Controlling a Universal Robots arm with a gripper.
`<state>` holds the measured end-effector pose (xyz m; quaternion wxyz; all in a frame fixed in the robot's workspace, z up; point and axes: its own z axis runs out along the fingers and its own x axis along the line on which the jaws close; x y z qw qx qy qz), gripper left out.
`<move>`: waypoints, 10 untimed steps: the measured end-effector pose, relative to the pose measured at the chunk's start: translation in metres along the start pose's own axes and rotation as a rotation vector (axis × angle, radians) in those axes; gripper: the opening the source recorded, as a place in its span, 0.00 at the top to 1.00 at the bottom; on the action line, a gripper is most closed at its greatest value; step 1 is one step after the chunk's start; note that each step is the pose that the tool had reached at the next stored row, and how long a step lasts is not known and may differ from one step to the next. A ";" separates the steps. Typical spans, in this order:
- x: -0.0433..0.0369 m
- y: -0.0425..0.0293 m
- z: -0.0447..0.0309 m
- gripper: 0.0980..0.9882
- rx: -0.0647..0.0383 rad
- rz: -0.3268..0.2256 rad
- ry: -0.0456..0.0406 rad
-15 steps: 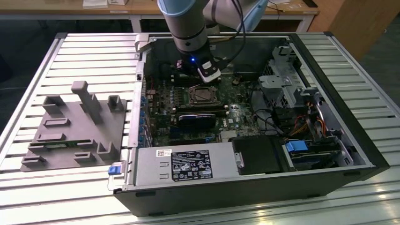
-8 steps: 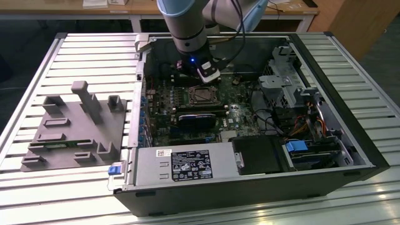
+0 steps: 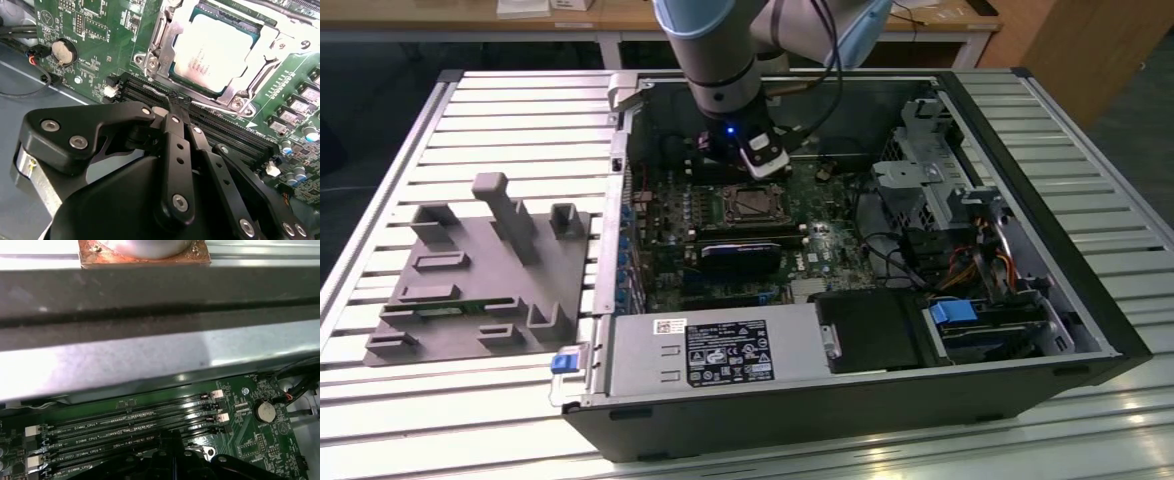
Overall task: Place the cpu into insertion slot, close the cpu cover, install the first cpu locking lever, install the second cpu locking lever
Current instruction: 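Install the first cpu locking lever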
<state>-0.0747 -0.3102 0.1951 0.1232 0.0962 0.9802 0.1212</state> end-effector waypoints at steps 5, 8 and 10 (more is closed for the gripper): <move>0.0007 -0.0008 0.0031 1.00 0.017 0.003 -0.0109; 0.0011 -0.0012 0.0048 1.00 0.028 0.006 -0.0176; 0.0013 -0.0015 0.0058 1.00 0.030 0.008 -0.0195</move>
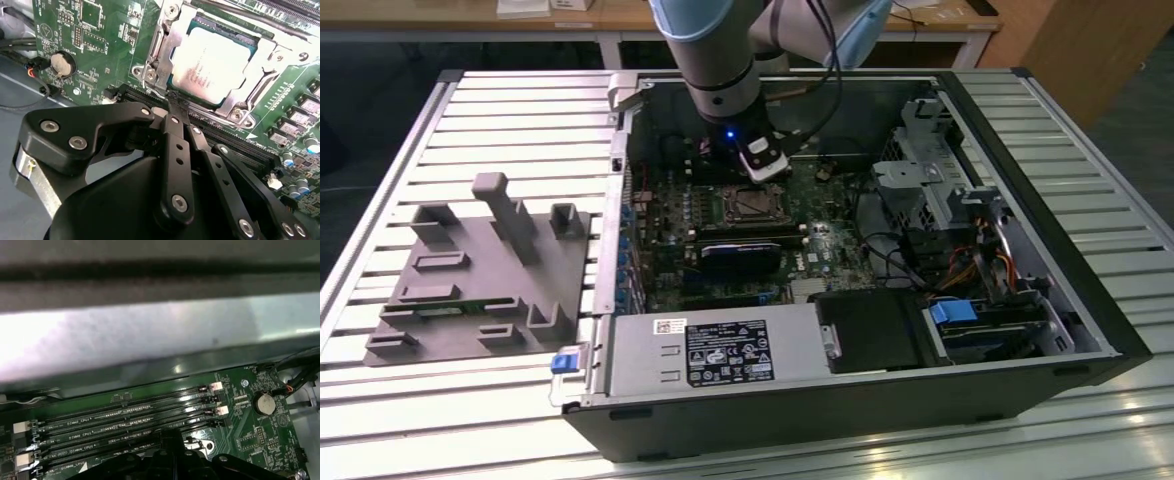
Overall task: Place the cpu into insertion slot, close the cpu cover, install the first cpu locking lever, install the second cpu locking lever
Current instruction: 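Install the first cpu locking lever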
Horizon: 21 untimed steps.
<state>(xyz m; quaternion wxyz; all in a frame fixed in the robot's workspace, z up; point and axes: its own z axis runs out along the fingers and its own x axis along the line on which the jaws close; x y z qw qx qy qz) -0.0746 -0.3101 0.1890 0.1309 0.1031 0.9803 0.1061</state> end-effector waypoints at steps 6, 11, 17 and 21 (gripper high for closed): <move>0.0001 0.0000 0.0000 1.00 0.000 0.001 -0.0005; -0.0014 0.0016 -0.0062 1.00 0.000 0.001 -0.0004; -0.0042 0.0043 -0.0174 1.00 0.000 0.001 -0.0003; -0.0058 0.0059 -0.0235 1.00 0.000 0.001 -0.0003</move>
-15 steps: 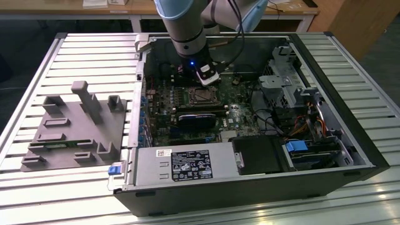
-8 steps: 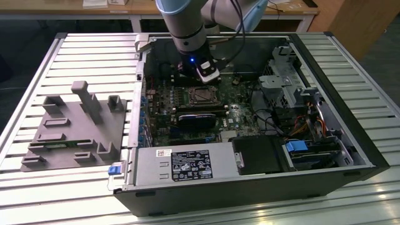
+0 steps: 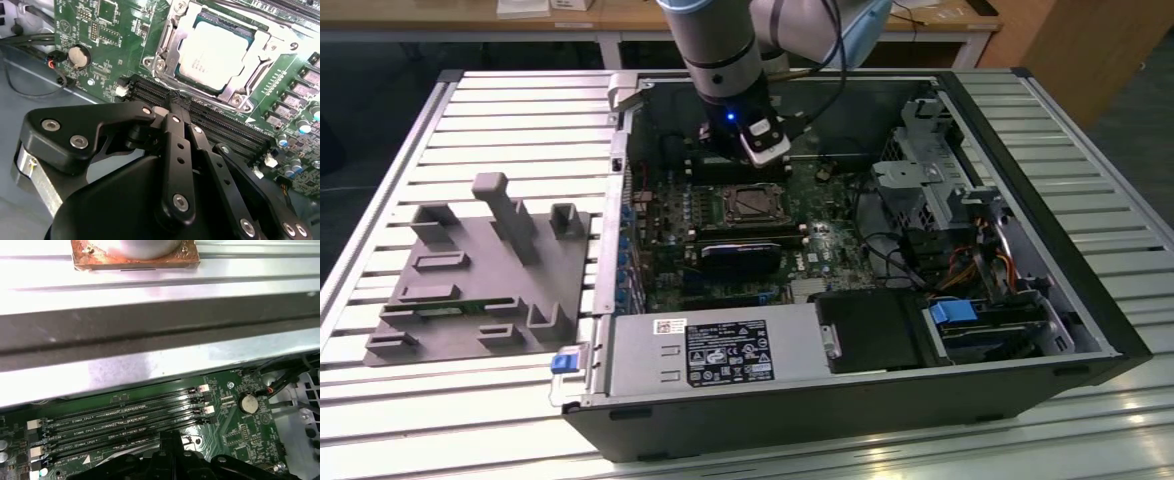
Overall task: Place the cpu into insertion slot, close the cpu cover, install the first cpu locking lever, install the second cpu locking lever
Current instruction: 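Install the first cpu locking lever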
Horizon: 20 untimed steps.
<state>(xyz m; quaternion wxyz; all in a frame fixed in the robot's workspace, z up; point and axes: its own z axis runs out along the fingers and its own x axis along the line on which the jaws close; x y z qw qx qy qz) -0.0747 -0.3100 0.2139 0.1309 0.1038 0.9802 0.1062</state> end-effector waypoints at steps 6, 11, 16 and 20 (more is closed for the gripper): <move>-0.0001 0.0001 -0.0002 1.00 0.001 0.000 0.0000; -0.0012 0.0007 0.0005 1.00 0.036 -0.005 0.0167; -0.0045 0.0015 0.0018 1.00 0.089 -0.012 0.0407; -0.0091 0.0023 0.0032 1.00 0.120 -0.012 0.0665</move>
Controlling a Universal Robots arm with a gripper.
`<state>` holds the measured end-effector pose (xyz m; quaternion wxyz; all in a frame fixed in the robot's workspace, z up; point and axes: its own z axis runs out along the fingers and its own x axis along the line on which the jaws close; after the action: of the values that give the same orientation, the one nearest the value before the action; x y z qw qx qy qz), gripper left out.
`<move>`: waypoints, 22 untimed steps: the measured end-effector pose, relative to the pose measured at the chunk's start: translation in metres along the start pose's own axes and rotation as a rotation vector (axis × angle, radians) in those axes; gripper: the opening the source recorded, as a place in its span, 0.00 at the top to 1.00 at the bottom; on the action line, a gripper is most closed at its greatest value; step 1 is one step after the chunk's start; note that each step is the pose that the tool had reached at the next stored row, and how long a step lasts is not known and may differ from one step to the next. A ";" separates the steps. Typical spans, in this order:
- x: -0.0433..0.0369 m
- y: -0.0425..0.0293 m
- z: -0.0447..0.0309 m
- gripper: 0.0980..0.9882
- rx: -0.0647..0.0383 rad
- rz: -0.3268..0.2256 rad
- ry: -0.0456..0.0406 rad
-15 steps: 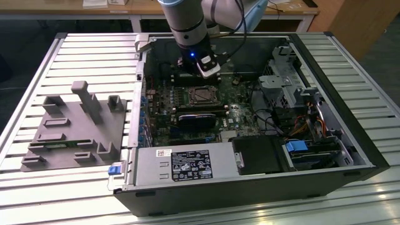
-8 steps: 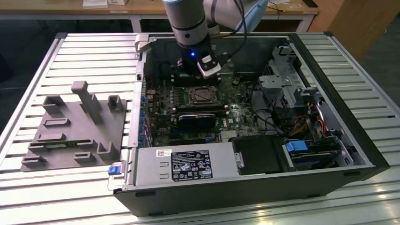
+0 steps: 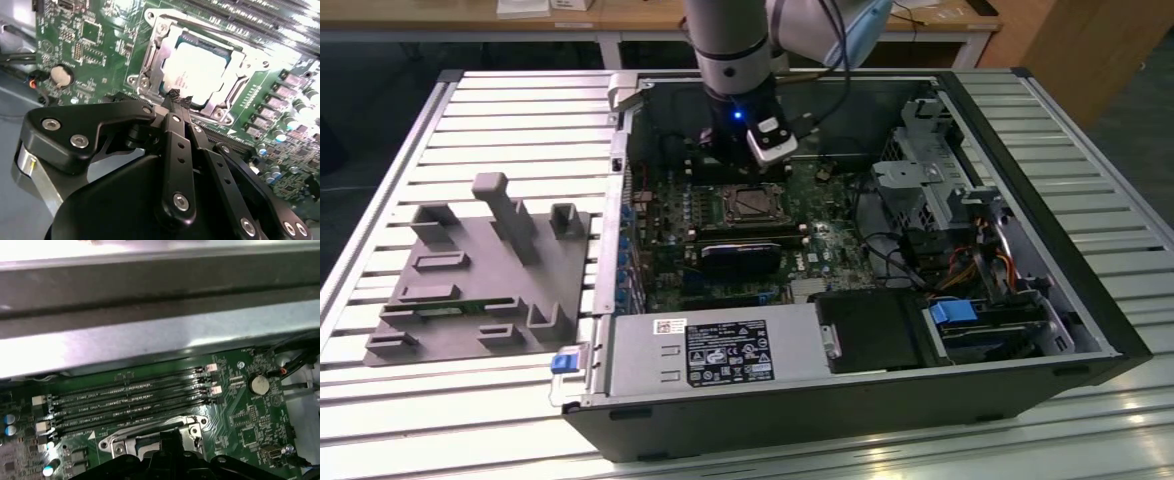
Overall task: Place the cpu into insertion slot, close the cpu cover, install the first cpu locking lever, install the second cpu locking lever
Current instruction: 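Install the first cpu locking lever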
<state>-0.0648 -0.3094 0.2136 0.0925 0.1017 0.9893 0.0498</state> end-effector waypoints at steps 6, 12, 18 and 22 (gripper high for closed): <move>-0.0061 0.0012 0.0014 1.00 0.044 0.001 0.0519; -0.0101 0.0007 0.0020 1.00 0.075 0.002 0.0773; -0.0123 -0.0037 0.0022 1.00 0.083 0.005 0.0816; -0.0133 -0.0060 0.0025 1.00 0.089 0.008 0.0922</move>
<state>-0.0526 -0.3178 0.2127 0.0420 0.1071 0.9933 0.0108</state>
